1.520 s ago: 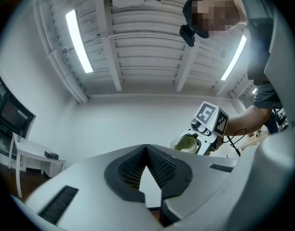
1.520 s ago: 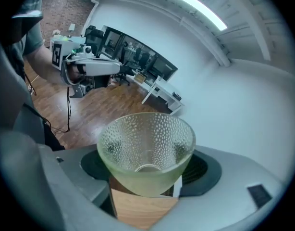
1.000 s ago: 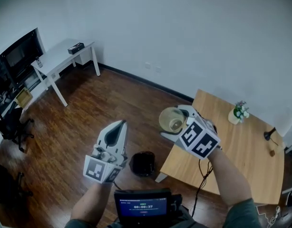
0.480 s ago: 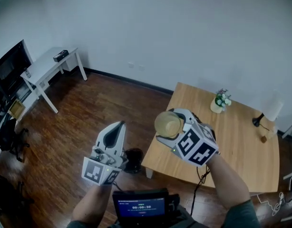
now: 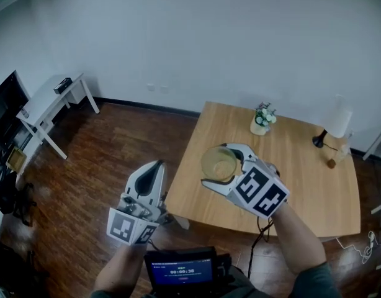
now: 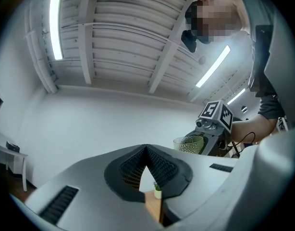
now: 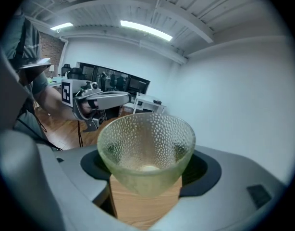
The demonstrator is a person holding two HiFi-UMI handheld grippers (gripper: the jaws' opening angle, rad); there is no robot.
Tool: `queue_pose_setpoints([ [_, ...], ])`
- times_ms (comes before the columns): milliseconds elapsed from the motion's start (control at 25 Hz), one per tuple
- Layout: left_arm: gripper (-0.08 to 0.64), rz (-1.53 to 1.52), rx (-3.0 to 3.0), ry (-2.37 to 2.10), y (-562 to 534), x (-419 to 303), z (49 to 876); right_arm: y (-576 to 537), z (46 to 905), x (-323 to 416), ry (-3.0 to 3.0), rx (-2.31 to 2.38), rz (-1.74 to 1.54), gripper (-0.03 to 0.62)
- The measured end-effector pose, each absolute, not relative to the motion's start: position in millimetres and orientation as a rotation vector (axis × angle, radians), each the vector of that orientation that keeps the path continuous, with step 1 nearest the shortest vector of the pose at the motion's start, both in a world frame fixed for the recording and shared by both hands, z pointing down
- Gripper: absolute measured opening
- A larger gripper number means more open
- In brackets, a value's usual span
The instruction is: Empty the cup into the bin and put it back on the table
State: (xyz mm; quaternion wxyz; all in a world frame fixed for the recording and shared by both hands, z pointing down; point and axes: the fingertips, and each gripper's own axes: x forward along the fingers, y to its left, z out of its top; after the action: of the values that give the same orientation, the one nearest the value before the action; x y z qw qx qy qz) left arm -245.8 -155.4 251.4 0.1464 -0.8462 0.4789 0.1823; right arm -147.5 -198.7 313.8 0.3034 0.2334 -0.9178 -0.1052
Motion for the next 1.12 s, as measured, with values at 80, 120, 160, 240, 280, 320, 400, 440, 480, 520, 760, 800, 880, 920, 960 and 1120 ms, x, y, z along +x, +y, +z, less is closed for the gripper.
queue_pose_setpoints([
  [80, 0.002, 0.538, -2.458, 1.334, -154.5, -222.2, 247.8, -193.4, 314.3, -127.0, -2.433, 0.646, -0.267, 0.391],
  [120, 0.002, 0.542, -2.471, 1.314, -154.9, -210.5, 247.5, -190.7, 314.7, -116.0, -2.432, 0.664, -0.259, 0.391],
  [160, 0.002, 0.548, -2.488, 1.295, -156.0, -198.6, 247.8, -188.4, 315.3, -104.3, -2.431, 0.684, -0.249, 0.391],
  [240, 0.002, 0.554, -2.527, 1.258, -159.6, -173.5, 249.0, -185.1, 316.8, -78.9, -2.423, 0.727, -0.223, 0.391],
  [280, 0.002, 0.551, -2.546, 1.238, -161.7, -160.5, 249.7, -184.0, 317.6, -65.9, -2.418, 0.748, -0.21, 0.391],
  [320, 0.002, 0.547, -2.563, 1.216, -163.5, -147.5, 250.1, -182.9, 318.2, -53.2, -2.413, 0.769, -0.196, 0.391],
  [400, 0.002, 0.542, -2.595, 1.168, -166.2, -121.5, 251.4, -180.0, 319.2, -28.0, -2.409, 0.812, -0.171, 0.391],
  [440, 0.002, 0.541, -2.61, 1.143, -167.3, -108.4, 252.6, -178.2, 320.0, -15.2, -2.408, 0.837, -0.158, 0.391],
  [480, 0.002, 0.541, -2.627, 1.117, -168.3, -95.1, 254.3, -176.4, 321.1, -2.0, -2.406, 0.864, -0.143, 0.391],
  [520, 0.002, 0.539, -2.644, 1.091, -169.1, -81.6, 256.3, -174.6, 322.6, 11.2, -2.403, 0.891, -0.128, 0.391],
  [760, 0.002, 0.517, -2.738, 0.956, -171.4, -12.8, 266.2, -165.5, 331.6, 83.2, -2.381, 1.041, -0.031, 0.391],
  [800, 0.002, 0.51, -2.753, 0.934, -172.0, -2.2, 267.3, -164.0, 332.5, 94.6, -2.38, 1.068, -0.016, 0.391],
  [880, 0.002, 0.491, -2.78, 0.893, -171.7, 17.6, 270.2, -160.3, 334.5, 116.5, -2.373, 1.119, 0.013, 0.391],
  [920, 0.002, 0.485, -2.792, 0.873, -171.4, 26.5, 271.0, -159.0, 335.0, 127.3, -2.368, 1.145, 0.026, 0.391],
  [960, 0.002, 0.483, -2.802, 0.853, -171.9, 35.0, 270.9, -158.6, 334.7, 137.9, -2.363, 1.173, 0.038, 0.391],
  [1120, 0.002, 0.484, -2.844, 0.77, -178.1, 65.3, 272.5, -157.6, 335.6, 170.7, -2.334, 1.276, 0.08, 0.391],
])
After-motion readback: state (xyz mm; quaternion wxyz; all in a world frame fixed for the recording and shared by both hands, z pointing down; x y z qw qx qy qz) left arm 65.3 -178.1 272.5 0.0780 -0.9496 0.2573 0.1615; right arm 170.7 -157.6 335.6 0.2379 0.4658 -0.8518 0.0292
